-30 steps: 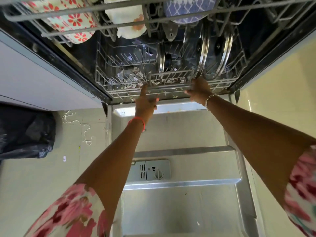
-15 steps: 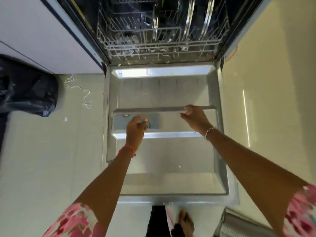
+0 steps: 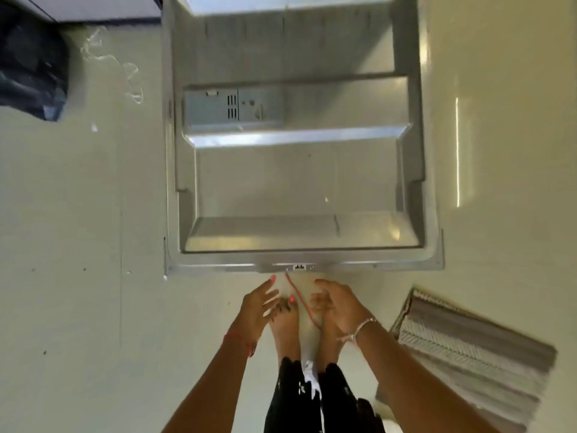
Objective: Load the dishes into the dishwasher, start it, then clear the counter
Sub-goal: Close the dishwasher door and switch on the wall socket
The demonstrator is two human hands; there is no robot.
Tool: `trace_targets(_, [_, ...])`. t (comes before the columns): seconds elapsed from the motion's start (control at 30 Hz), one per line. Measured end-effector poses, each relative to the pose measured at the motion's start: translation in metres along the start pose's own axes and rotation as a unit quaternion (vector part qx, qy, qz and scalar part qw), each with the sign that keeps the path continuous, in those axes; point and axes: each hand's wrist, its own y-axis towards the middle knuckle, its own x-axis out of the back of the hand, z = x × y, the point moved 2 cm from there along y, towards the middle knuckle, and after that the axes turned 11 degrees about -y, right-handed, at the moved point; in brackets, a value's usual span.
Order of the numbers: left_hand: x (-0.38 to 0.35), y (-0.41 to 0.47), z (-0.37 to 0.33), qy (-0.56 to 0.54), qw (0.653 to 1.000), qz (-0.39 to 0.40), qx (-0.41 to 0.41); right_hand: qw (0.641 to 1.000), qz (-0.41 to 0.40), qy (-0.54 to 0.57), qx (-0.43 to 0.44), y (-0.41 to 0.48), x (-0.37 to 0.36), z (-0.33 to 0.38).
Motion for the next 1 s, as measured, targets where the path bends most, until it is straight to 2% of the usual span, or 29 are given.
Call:
trace_targets(0.1, [-0.001,0.036,0.004,-0.093,0.995,0.017,0.003,0.988,-0.023,0.155,0.004,0.042,0.000,-0.007])
trace_targets(0.2, [-0.010,0.062,-0.001,-0.176,0.984,0.031,-0.027,0.967,-0.040,0.243,0.064,0.077,0.006,-0.002])
trace_targets(0.3, [-0.012,0.069,0.002,-0.244,0.968,0.046,-0.046,0.961,-0.017,0.260,0.087,0.080,0.013,-0.007])
trace_targets(0.43, [-0.006,0.048,0.001,-0.214,0.975,0.048,-0.045,0.969,-0.012,0.227,0.097,0.047,0.014,-0.004])
trace_targets(0.53, [-0.007,0.002,-0.014,-0.168,0.984,0.045,-0.046,0.978,-0.013,0.192,0.076,-0.003,0.011,0.010])
trace_targets(0.67, [-0.017,-0.086,-0.040,-0.128,0.989,0.046,-0.060,0.976,-0.039,0.206,0.057,-0.093,0.001,0.041])
trace_targets(0.87, [-0.047,-0.242,-0.130,-0.097,0.983,0.091,-0.129,0.960,0.004,0.206,0.188,-0.269,-0.009,0.129])
trace_targets(1.0, [-0.089,-0.323,-0.216,-0.084,0.964,0.094,-0.233,0.953,0.055,0.185,0.232,-0.354,-0.018,0.221])
